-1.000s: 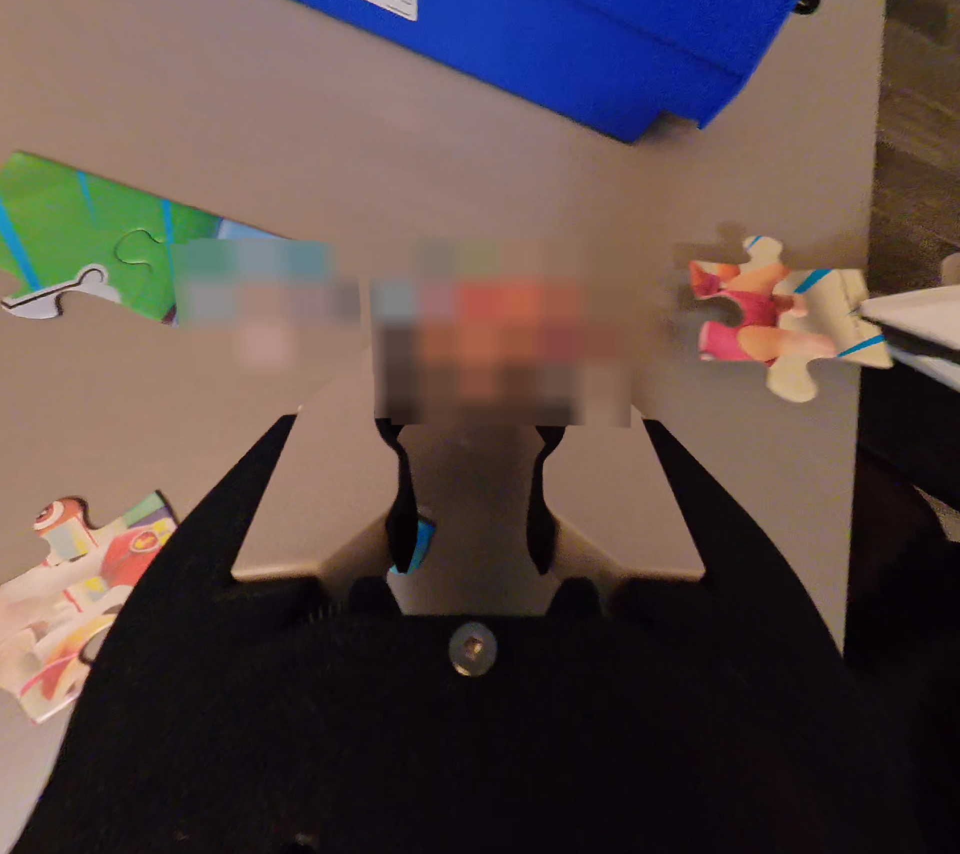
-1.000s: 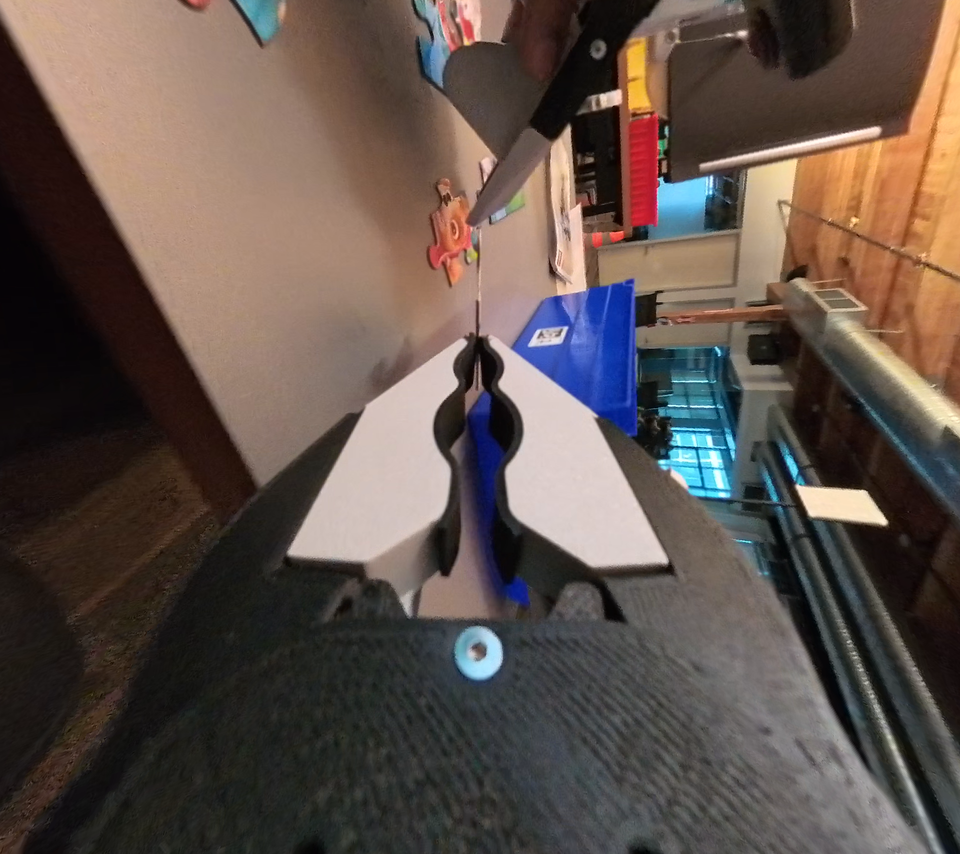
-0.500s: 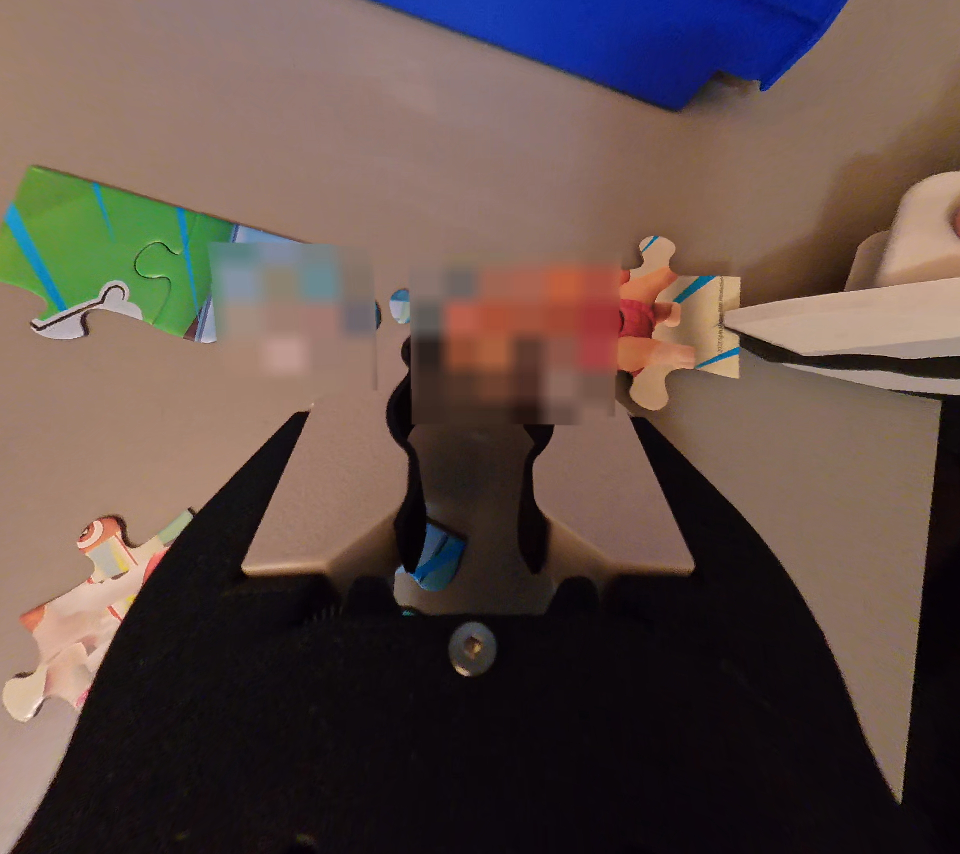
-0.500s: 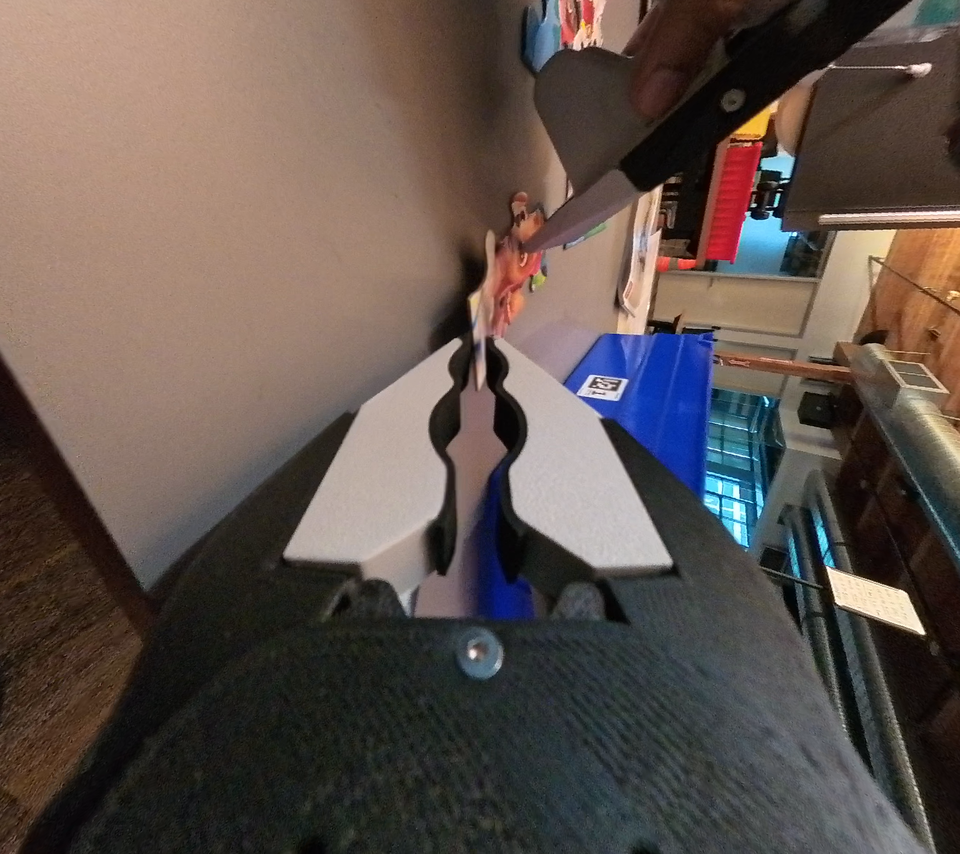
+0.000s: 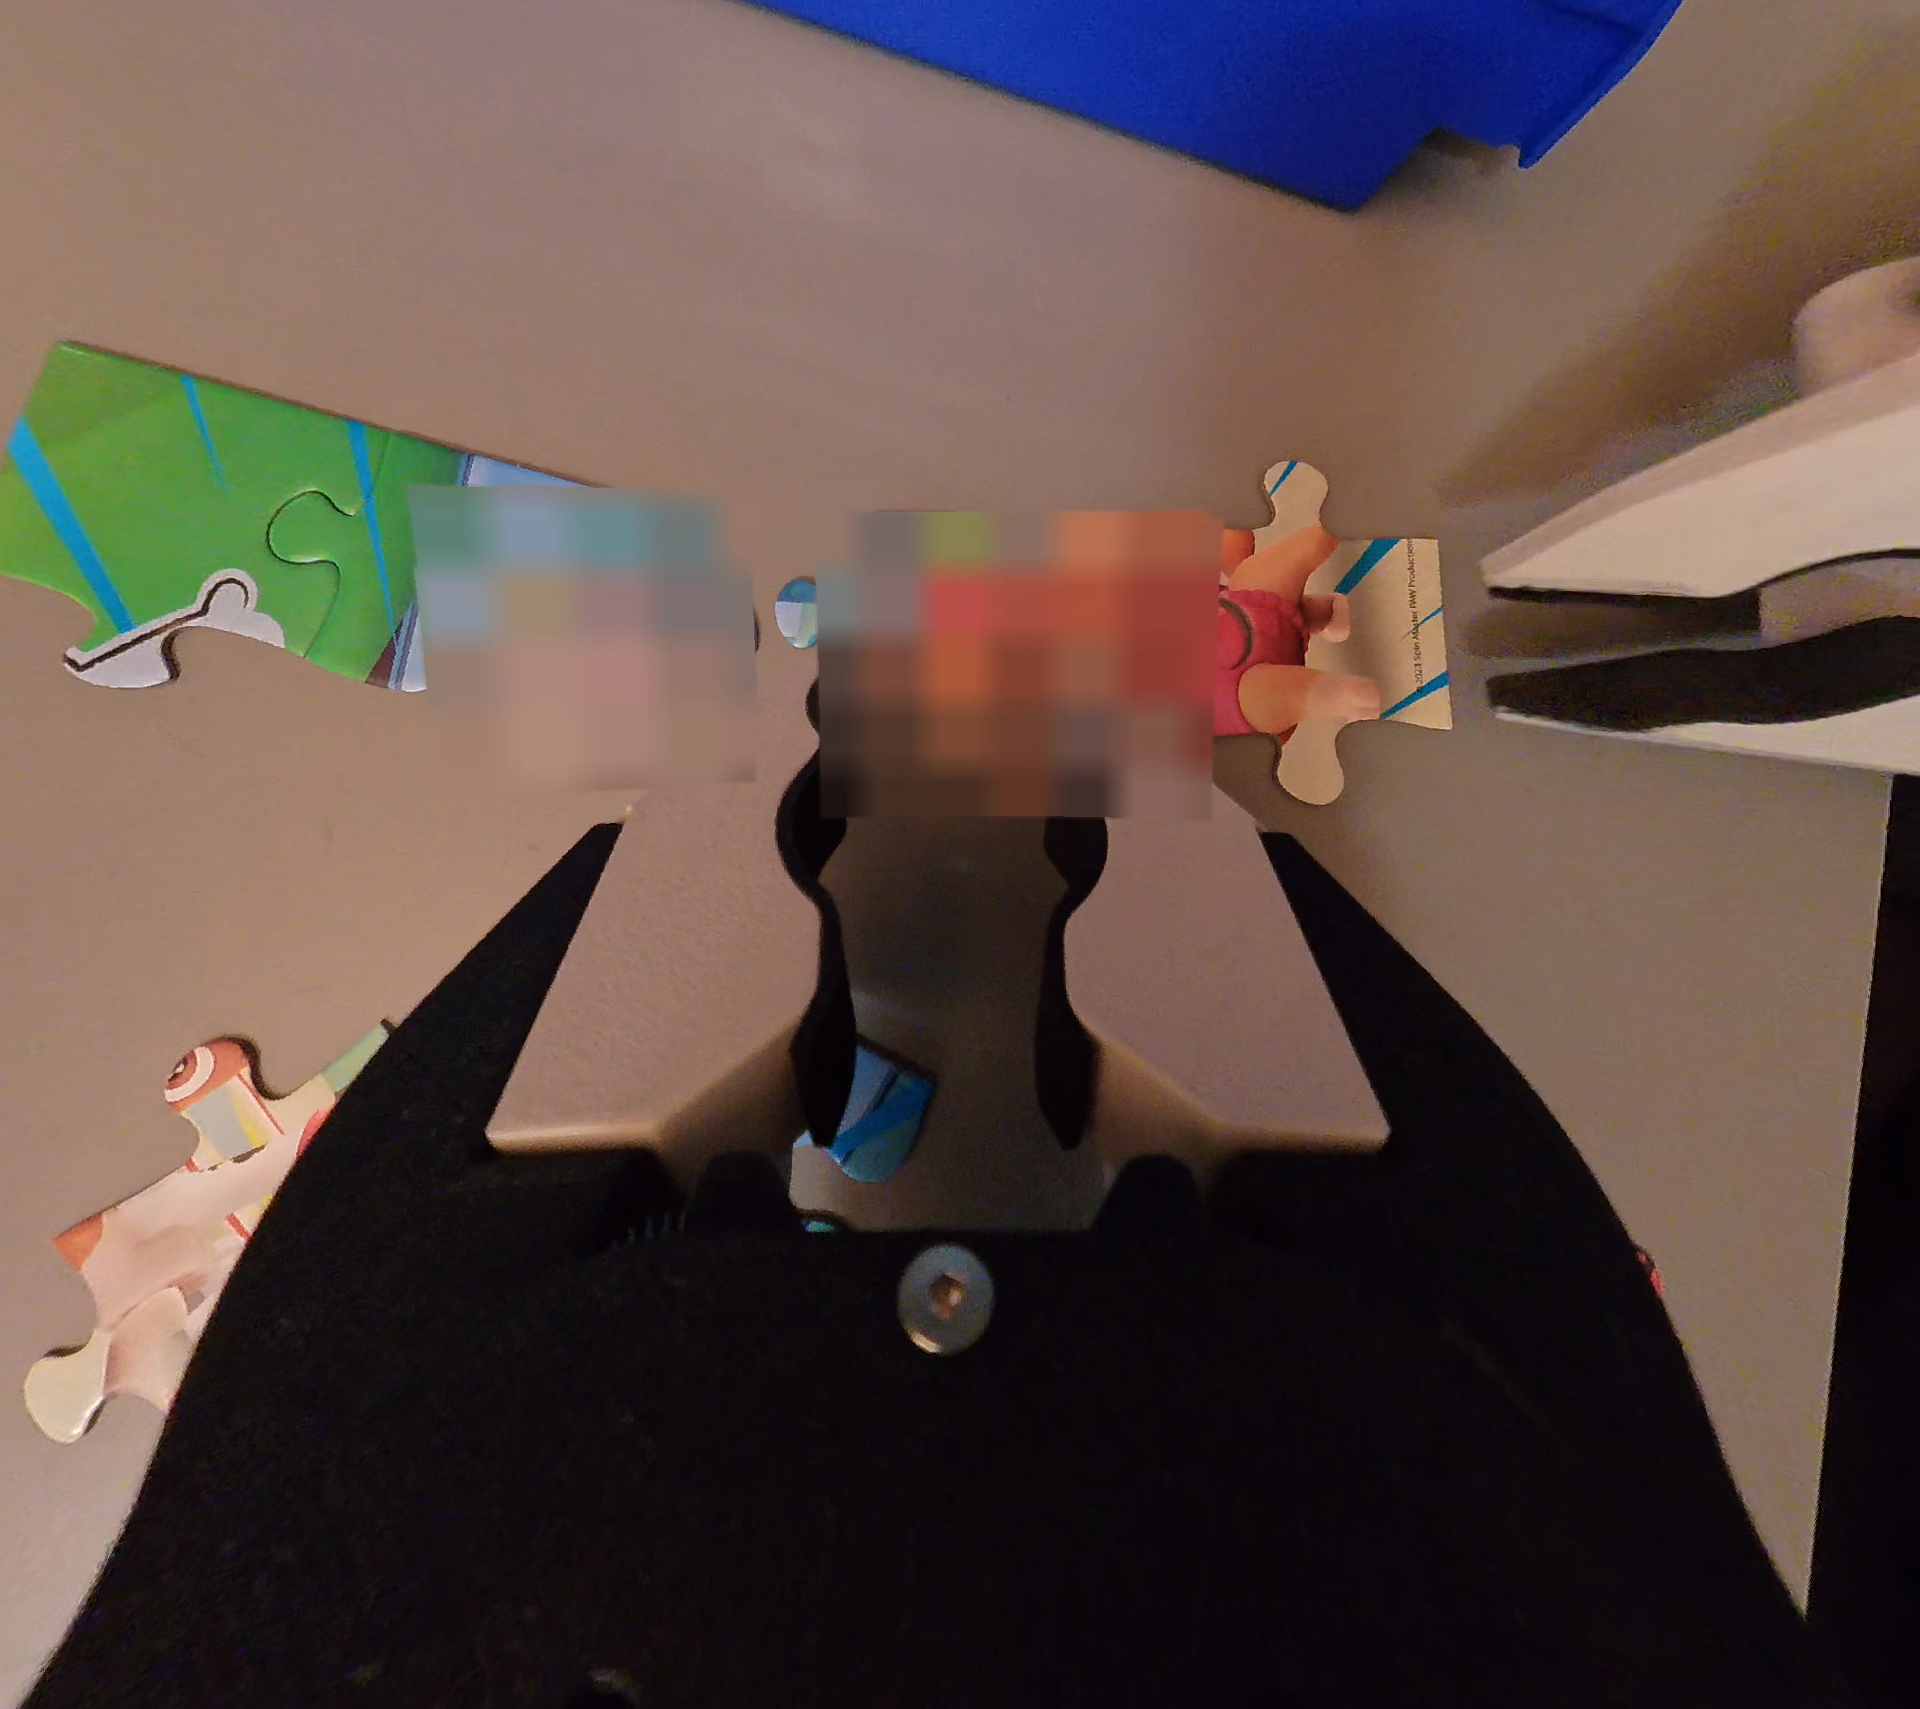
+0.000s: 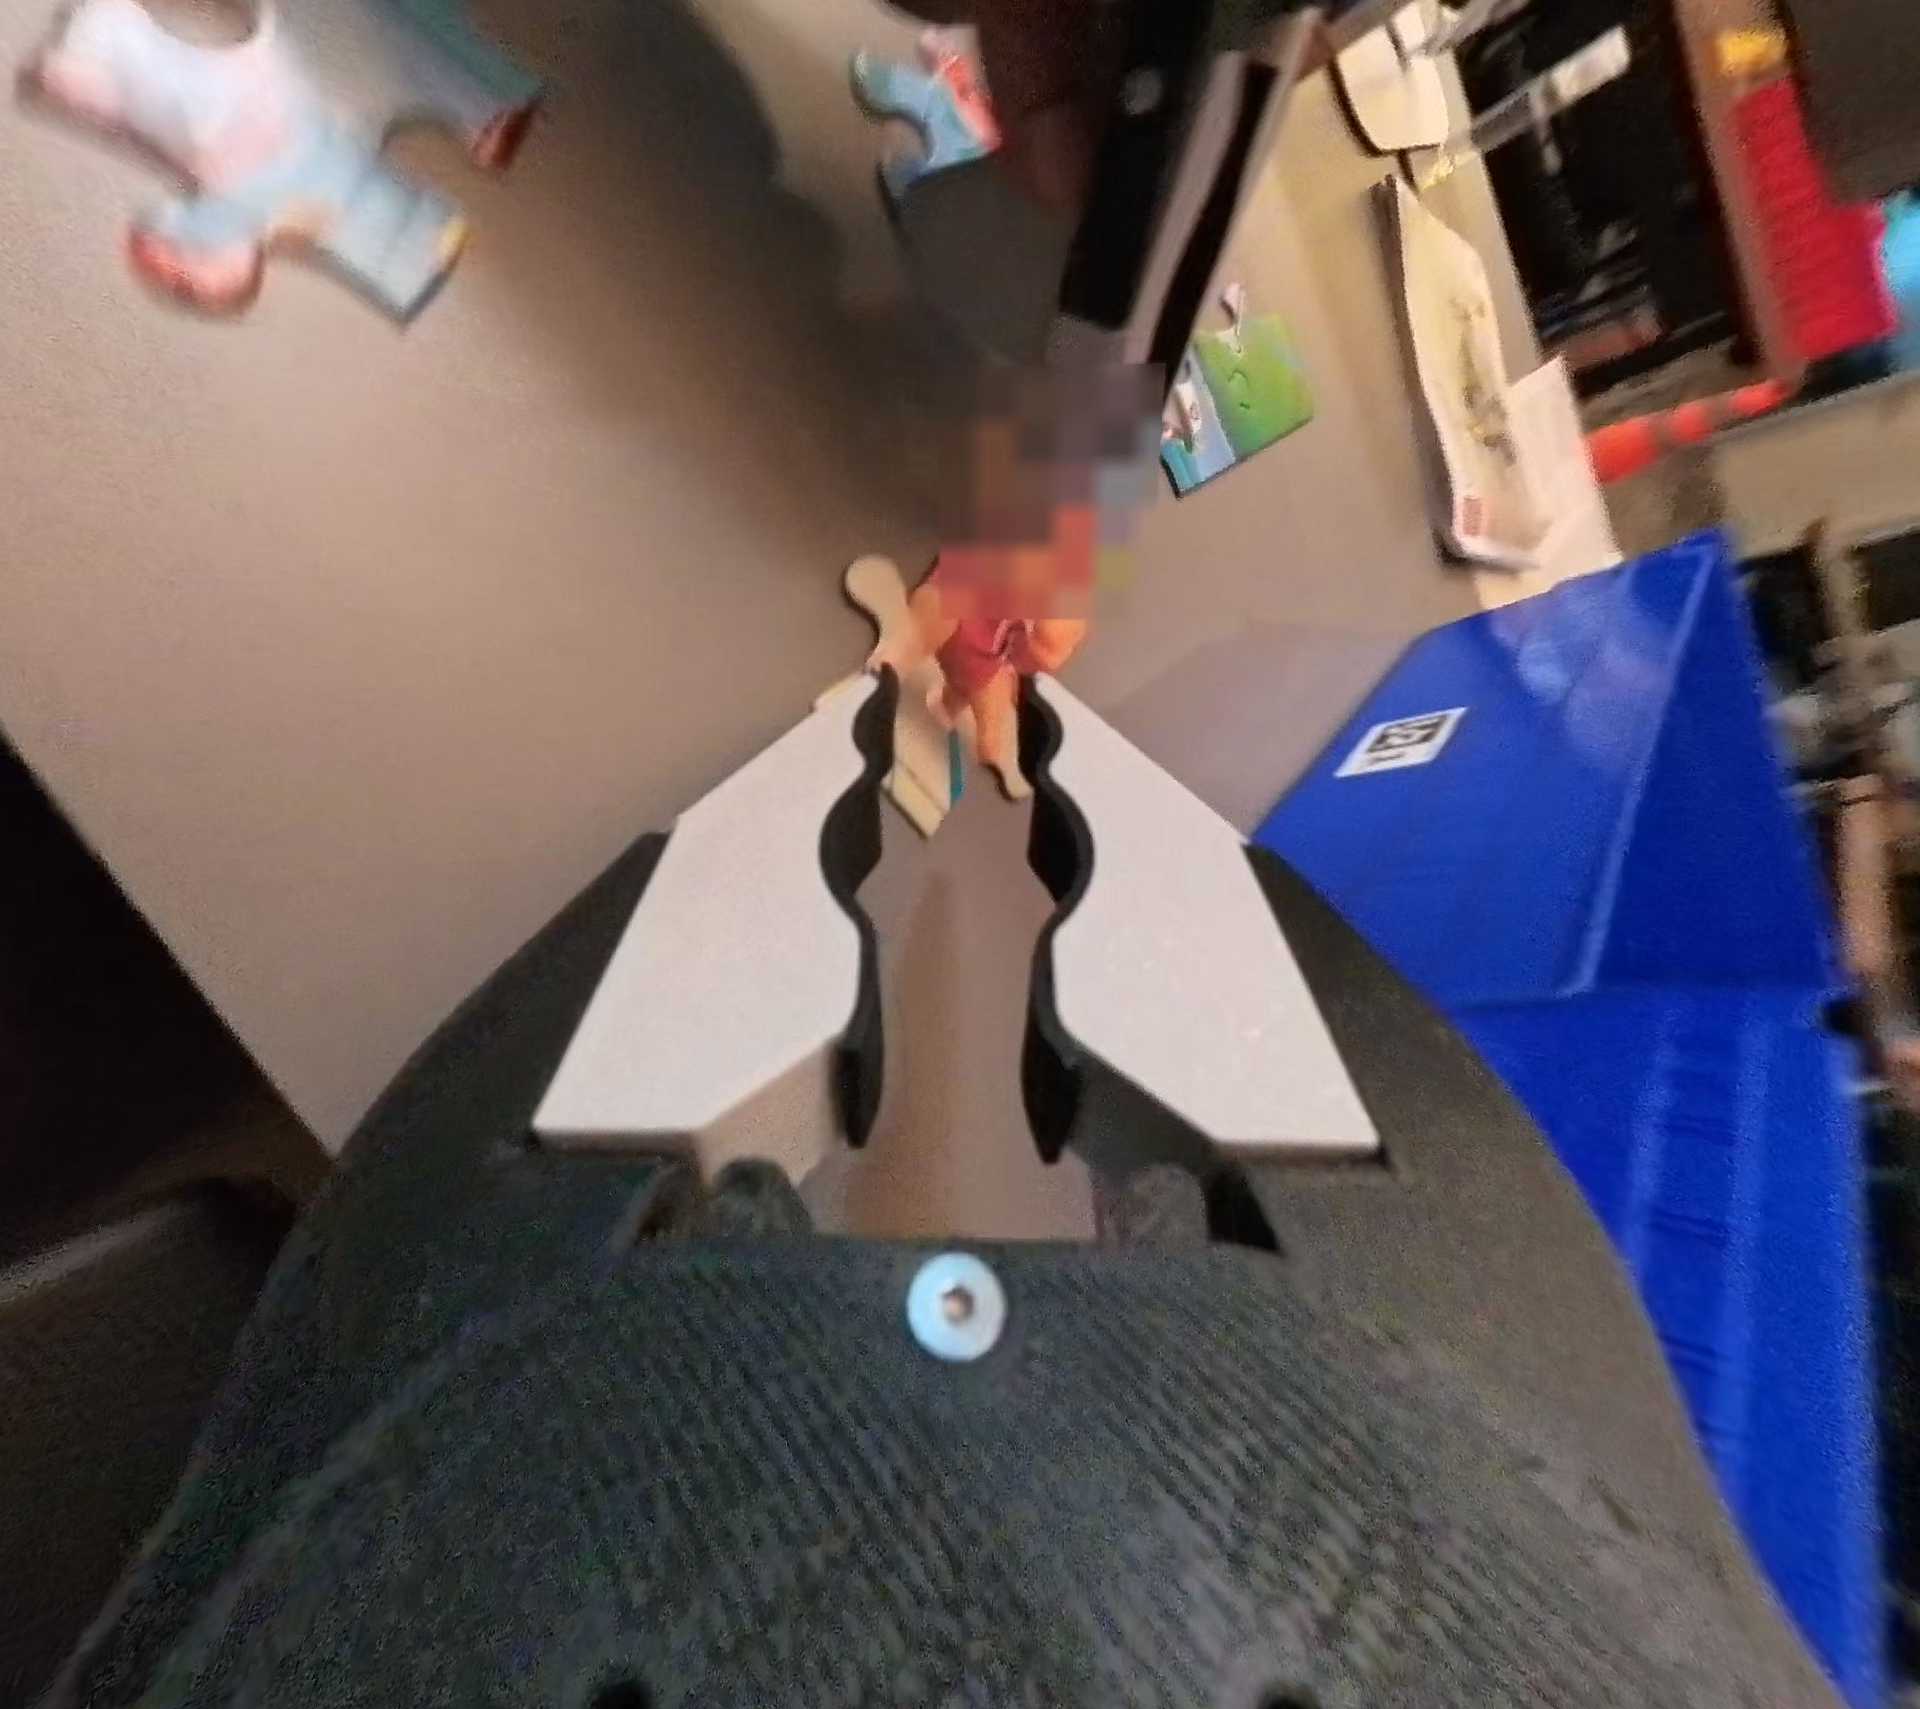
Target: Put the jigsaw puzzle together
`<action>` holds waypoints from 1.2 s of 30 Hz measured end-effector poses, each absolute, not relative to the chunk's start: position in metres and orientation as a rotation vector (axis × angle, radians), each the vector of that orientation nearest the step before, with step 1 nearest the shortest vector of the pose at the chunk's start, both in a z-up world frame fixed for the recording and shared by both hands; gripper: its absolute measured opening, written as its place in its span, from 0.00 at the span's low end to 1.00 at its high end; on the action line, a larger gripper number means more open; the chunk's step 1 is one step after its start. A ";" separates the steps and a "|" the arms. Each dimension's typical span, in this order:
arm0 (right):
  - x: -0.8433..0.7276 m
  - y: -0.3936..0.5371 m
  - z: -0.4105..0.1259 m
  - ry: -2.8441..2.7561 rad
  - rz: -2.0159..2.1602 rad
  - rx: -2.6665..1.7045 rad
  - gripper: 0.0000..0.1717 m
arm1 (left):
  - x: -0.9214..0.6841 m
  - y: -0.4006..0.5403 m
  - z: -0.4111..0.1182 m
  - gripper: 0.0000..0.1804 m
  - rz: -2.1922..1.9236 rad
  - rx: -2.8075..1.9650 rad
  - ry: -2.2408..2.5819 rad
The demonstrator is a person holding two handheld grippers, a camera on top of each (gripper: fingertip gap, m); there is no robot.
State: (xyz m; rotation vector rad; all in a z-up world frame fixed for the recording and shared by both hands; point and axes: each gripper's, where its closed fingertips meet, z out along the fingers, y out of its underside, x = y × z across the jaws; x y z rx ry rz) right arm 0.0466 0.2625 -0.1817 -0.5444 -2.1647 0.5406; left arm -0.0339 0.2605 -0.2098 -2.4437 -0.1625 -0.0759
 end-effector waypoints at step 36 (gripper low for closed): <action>0.007 0.277 -0.206 -2.089 0.952 -1.398 0.10 | -0.032 0.259 -0.211 0.16 -0.064 -2.456 -0.088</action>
